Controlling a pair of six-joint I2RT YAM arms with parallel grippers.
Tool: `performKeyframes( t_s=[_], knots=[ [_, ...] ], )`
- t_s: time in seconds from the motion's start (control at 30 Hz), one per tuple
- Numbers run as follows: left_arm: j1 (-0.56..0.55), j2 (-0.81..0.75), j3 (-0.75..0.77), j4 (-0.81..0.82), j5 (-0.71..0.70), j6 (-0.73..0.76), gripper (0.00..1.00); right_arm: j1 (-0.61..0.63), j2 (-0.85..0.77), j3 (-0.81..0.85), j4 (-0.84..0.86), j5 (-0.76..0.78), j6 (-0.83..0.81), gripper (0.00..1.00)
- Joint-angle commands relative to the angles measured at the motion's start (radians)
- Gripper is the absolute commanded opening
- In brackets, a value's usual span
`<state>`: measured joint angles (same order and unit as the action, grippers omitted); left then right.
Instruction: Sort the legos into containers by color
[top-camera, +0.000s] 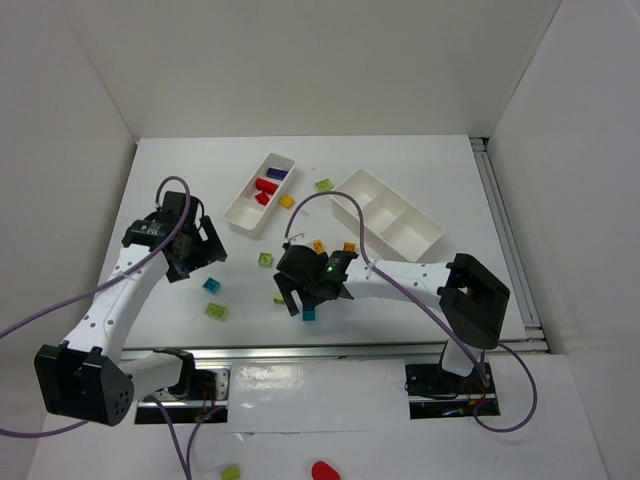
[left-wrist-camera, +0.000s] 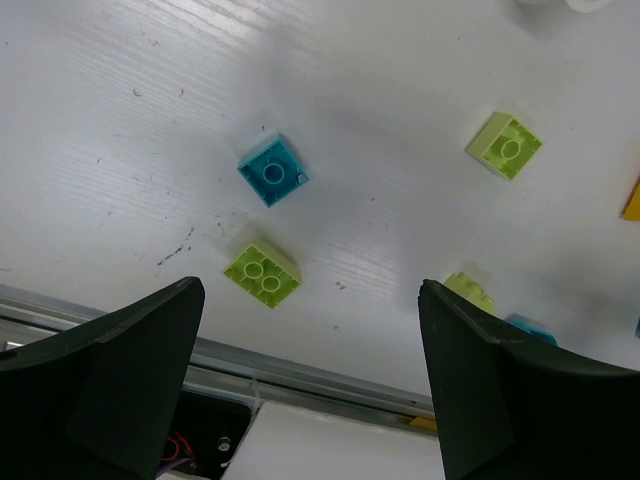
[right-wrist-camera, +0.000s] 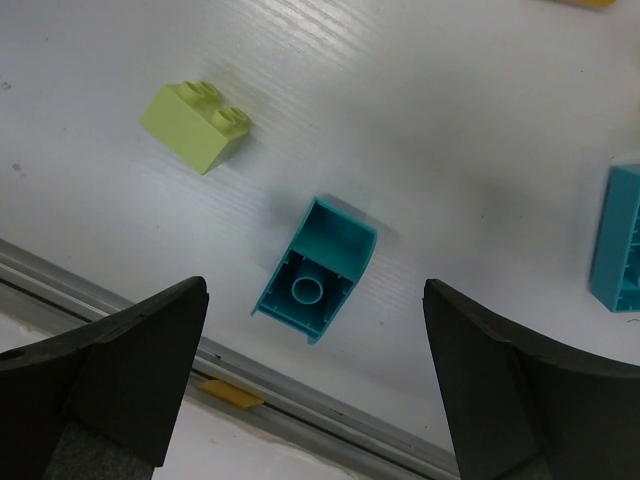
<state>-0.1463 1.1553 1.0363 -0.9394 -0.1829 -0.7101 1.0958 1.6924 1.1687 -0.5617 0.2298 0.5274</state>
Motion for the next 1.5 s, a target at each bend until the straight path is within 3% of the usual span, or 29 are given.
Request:
performKeyframes(
  t_s=[0.0, 0.17, 0.3, 0.33, 0.4, 0.47, 0.63, 0.83, 1.13, 1.23, 1.27, 1.3, 1.33, 1.4, 1.47],
  knots=[
    [0.005, -0.008, 0.018, 0.021, 0.030, 0.008, 0.97, 0.009, 0.018, 0.009, -0.012, 0.031, 0.051, 0.94],
    [0.005, -0.017, 0.018, 0.021, 0.039, 0.026, 0.97, 0.009, 0.047, -0.009, 0.008, 0.019, 0.056, 0.79],
    [0.005, -0.037, 0.018, 0.042, 0.039, 0.026, 0.97, 0.009, 0.081, -0.009, 0.032, 0.006, 0.033, 0.61],
    [0.005, -0.037, 0.027, 0.042, 0.039, 0.026, 0.97, 0.009, 0.095, 0.009, 0.020, 0.006, 0.022, 0.50],
    [0.005, -0.037, 0.037, 0.042, 0.039, 0.026, 0.97, 0.009, 0.083, 0.028, -0.004, 0.045, 0.031, 0.39],
    [0.005, -0.028, 0.038, 0.042, 0.049, 0.026, 0.97, 0.009, 0.023, 0.039, -0.033, 0.083, 0.031, 0.34],
    [0.005, -0.019, 0.038, 0.088, 0.111, 0.064, 0.97, -0.049, -0.111, 0.108, -0.186, 0.304, 0.065, 0.34],
    [-0.045, 0.066, 0.079, 0.108, 0.143, 0.100, 0.97, -0.270, -0.267, 0.080, -0.236, 0.469, 0.102, 0.35],
    [-0.113, 0.141, 0.125, 0.108, 0.143, 0.110, 0.97, -0.618, -0.318, 0.034, -0.152, 0.505, 0.045, 0.36],
    [-0.122, 0.164, 0.134, 0.108, 0.143, 0.110, 0.97, -0.690, -0.309, 0.000, -0.080, 0.494, 0.022, 0.48],
    [-0.122, 0.164, 0.134, 0.108, 0.143, 0.110, 0.97, -0.706, -0.298, 0.000, -0.070, 0.494, 0.022, 0.59],
    [-0.122, 0.164, 0.145, 0.099, 0.143, 0.110, 0.99, -0.715, -0.286, 0.018, -0.070, 0.494, 0.022, 0.82],
    [-0.122, 0.164, 0.145, 0.099, 0.132, 0.110, 0.99, -0.715, -0.286, 0.029, -0.070, 0.494, 0.011, 0.91],
    [-0.131, 0.164, 0.154, 0.088, 0.108, 0.110, 0.99, -0.679, -0.286, 0.039, -0.081, 0.485, -0.006, 0.93],
    [-0.131, 0.164, 0.154, 0.088, 0.079, 0.101, 0.99, -0.585, -0.319, 0.019, -0.067, 0.438, -0.047, 0.88]
  ],
)
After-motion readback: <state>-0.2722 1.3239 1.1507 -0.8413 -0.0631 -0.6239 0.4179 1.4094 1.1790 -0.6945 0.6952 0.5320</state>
